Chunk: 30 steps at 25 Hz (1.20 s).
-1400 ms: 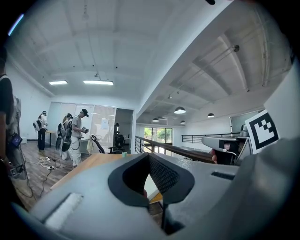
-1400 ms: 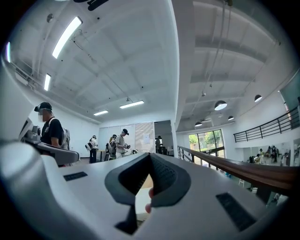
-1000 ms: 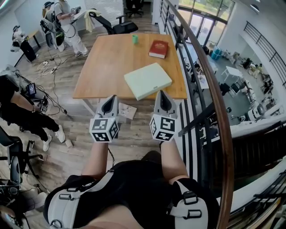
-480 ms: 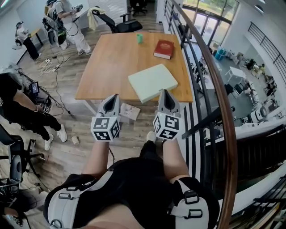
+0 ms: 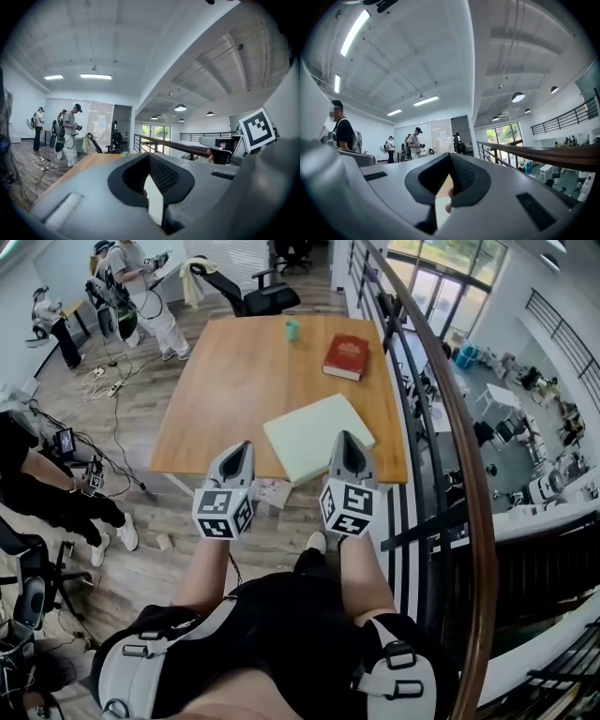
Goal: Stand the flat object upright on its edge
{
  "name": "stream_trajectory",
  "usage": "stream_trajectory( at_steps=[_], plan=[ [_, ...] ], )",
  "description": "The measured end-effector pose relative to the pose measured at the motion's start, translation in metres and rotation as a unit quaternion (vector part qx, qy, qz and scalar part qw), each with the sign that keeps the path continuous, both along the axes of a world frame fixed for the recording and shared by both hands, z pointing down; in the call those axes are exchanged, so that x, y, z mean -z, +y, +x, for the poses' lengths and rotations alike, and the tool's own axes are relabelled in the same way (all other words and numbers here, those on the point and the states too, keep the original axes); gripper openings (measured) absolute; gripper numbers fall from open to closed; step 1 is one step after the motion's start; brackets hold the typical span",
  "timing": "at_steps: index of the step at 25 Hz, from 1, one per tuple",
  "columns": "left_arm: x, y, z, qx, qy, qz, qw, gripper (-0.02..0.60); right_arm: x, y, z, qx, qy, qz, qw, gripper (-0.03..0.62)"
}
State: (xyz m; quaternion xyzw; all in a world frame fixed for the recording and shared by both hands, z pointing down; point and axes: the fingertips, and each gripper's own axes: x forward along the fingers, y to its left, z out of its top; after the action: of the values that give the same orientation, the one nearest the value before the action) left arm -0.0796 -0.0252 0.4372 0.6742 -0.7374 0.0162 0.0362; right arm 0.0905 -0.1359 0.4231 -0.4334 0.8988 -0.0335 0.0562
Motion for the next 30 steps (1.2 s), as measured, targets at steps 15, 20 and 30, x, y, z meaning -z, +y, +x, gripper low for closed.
stream_trajectory(
  at_steps=[15, 20, 30],
  plan=[
    [0.002, -0.177, -0.043, 0.011, -0.019, -0.018, 0.9996, -0.001, -0.009, -0.175, -0.048, 0.024, 0.004, -0.020, 1.000, 0.005],
    [0.012, -0.221, -0.055, 0.015, -0.022, -0.025, 0.9994, -0.002, 0.001, -0.219, -0.059, 0.027, 0.005, -0.022, 0.999, 0.005],
    [-0.005, -0.270, -0.096, -0.018, -0.024, -0.052, 0.9982, -0.002, -0.015, -0.247, -0.102, 0.019, 0.021, -0.035, 0.999, 0.005]
  ],
)
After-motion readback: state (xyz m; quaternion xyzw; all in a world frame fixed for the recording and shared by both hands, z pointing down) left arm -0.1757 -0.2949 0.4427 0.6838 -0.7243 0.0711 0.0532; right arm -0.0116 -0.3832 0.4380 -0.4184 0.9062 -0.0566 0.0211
